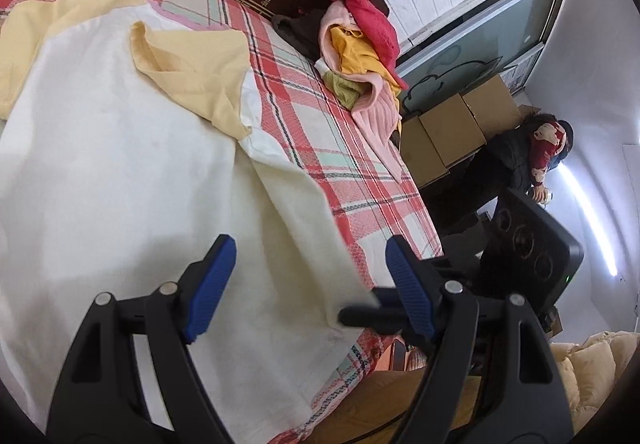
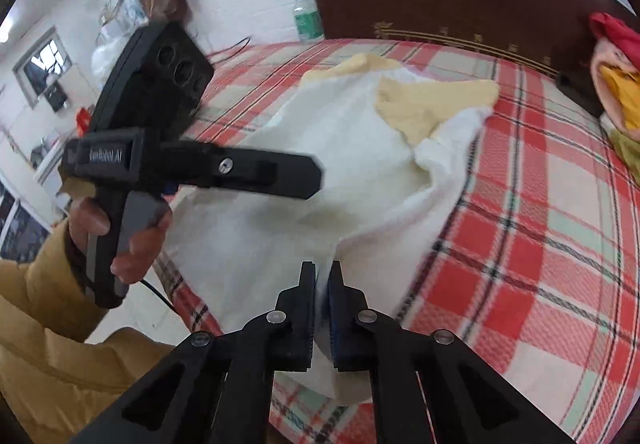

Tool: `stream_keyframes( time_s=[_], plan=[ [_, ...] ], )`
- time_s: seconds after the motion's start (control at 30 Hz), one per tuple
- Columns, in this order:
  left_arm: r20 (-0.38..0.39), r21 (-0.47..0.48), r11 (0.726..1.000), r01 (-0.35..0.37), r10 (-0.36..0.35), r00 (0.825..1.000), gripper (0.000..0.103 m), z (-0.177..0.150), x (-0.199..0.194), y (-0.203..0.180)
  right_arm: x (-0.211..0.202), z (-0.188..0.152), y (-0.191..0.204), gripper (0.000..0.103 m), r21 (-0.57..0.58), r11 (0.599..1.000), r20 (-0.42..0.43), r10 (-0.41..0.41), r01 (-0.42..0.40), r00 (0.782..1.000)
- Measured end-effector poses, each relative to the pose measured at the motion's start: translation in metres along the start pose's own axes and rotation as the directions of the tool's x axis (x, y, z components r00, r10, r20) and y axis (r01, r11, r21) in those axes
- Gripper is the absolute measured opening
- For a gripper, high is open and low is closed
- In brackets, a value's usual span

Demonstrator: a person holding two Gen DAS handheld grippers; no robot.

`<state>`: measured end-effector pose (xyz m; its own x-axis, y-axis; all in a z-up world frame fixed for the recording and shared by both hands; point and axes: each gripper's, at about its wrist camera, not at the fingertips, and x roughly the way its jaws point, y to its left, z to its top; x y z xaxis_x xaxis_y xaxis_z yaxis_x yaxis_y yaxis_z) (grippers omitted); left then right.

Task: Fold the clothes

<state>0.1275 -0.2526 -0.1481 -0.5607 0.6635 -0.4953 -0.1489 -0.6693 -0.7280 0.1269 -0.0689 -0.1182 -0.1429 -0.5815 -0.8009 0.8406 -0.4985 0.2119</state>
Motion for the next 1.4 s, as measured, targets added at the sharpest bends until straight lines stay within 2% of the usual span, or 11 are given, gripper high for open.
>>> stream_keyframes(
  time_s=[0.07,0.23,0.37,0.67,0.73,0.8,1.03,1.13,1.2,1.23,1.4],
  plan=[
    [0.0,-0.005,1.0,-0.014,0.014,1.0,0.078,0.0,-0.003,0.002,0.021,-0.001,0.012,0.009,-0.038,0.999,-0.049,-0.009,0.007,0.999],
    [-0.028,0.009,0.999,-0.049,0.049,0.998,0.078,0.007,0.002,0.006,0.036,-0.012,0.03,0.039,-0.115,0.993,-0.098,-0.004,-0.007,0.995],
    [-0.036,0.02,0.996,-0.084,0.084,0.996,0.078,0.035,0.015,0.01,0.025,-0.016,0.032,0.041,-0.133,0.99,-0.078,0.041,-0.051,0.996],
    [-0.072,-0.148,0.979,-0.14,0.131,0.989,0.077,0.11,0.07,0.056,0.003,-0.023,0.01,0.044,-0.079,0.991,-0.02,0.103,-0.105,0.994],
    [-0.051,-0.165,0.976,-0.14,0.134,0.99,0.06,0.115,0.073,0.062,-0.001,-0.024,0.001,0.044,-0.053,0.993,0.002,0.109,-0.108,0.994],
    [-0.027,-0.14,0.975,-0.173,0.171,0.985,0.015,0.123,0.071,0.062,-0.005,-0.024,-0.009,0.044,-0.024,0.993,0.027,0.118,-0.118,0.993],
    [0.04,-0.123,0.978,-0.169,0.175,0.984,0.01,0.154,0.057,0.06,0.004,-0.01,-0.025,0.052,0.035,0.989,0.08,0.138,-0.141,0.987],
    [-0.004,-0.129,0.973,-0.194,0.195,0.981,0.027,0.151,0.054,0.061,0.012,-0.005,-0.029,0.052,0.054,0.99,0.087,0.128,-0.133,0.988],
    [0.015,-0.129,0.966,-0.225,0.229,0.973,0.072,0.145,0.043,0.062,0.015,-0.002,-0.034,0.052,0.067,0.989,0.094,0.125,-0.132,0.988],
    [0.027,-0.138,0.961,-0.241,0.247,0.969,0.079,0.142,0.037,0.064,0.015,-0.001,-0.035,0.052,0.068,0.989,0.096,0.126,-0.133,0.987],
    [0.03,-0.194,0.95,-0.246,0.256,0.966,0.083,0.134,0.03,0.078,0.02,0.001,-0.038,0.053,0.063,0.987,0.095,0.139,-0.145,0.986]
  ],
)
